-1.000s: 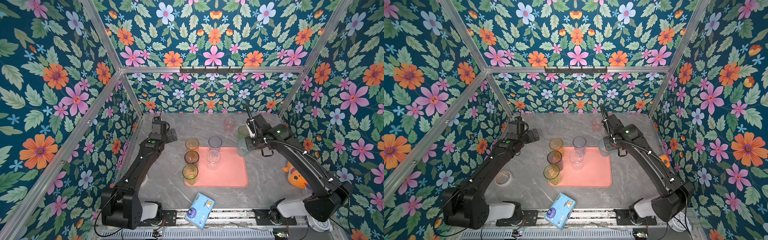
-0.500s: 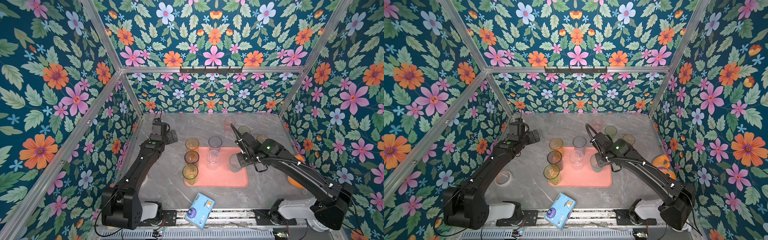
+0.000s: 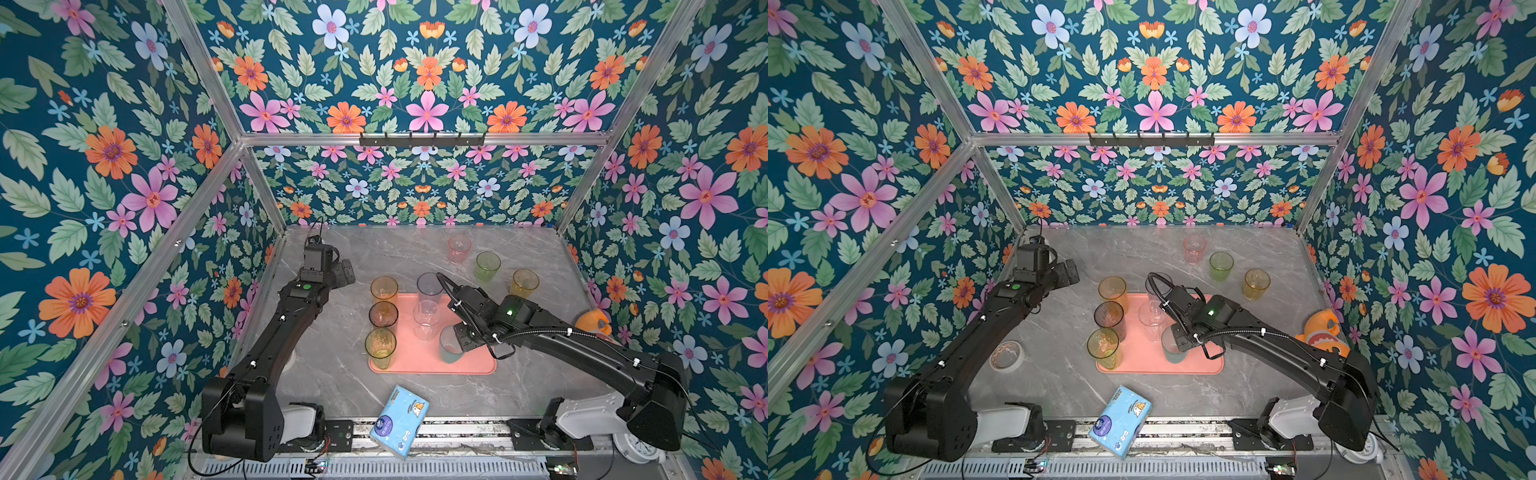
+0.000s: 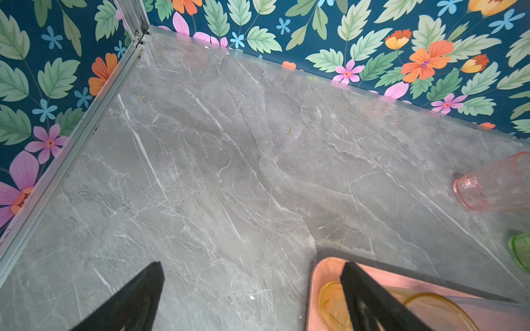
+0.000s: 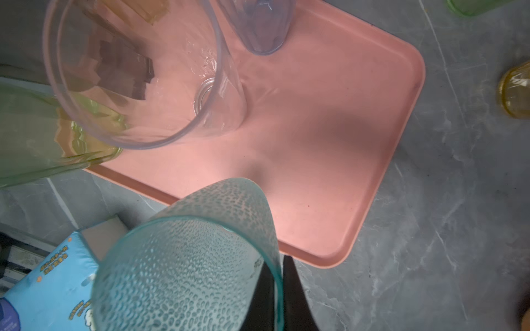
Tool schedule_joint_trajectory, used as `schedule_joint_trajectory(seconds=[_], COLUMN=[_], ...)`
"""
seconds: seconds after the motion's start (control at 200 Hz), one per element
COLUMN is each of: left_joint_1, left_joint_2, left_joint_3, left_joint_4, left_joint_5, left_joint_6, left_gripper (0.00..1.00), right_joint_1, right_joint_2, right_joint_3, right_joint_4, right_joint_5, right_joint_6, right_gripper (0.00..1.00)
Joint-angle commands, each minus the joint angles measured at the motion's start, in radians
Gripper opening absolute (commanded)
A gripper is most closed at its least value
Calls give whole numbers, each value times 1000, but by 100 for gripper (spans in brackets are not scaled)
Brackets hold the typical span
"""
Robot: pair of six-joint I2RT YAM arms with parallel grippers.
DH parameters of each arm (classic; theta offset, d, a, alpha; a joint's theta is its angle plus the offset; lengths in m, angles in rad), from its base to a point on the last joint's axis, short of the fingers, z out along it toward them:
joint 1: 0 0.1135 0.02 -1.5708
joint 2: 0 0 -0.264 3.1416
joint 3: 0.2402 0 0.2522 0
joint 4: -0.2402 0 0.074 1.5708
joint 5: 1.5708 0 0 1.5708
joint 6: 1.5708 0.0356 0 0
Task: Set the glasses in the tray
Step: 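Lower the teal glass onto the tray near the clear glass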
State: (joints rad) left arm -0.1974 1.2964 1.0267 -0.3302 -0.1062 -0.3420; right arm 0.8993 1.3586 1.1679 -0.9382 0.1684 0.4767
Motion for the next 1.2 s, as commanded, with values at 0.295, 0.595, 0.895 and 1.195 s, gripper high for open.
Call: schedule_joint_trajectory(seconds=[0.295,0.595,0.895,1.195], left_joint_1=[0,0,0,0], left_joint_2=[-26,-37,-43,-43], left_joint_3=[-14,-21,-28,-33], left_joint_4=[5,1,0,-1], left_joint_5=[-6,-13,-21,-21], left_joint_6=[-4,-4,-4,-2], left_gripper=[99,99,99,99], right_joint_1=[74,99,99,99], right_joint_2=[88,142,170,195], right_joint_3=[12,21,35,45], right_joint_4=[69,106,117,129], right_joint_5=[-37,-41,-19,-14], right_joint_6=[52,49,48,45], right_gripper=[0,0,0,0])
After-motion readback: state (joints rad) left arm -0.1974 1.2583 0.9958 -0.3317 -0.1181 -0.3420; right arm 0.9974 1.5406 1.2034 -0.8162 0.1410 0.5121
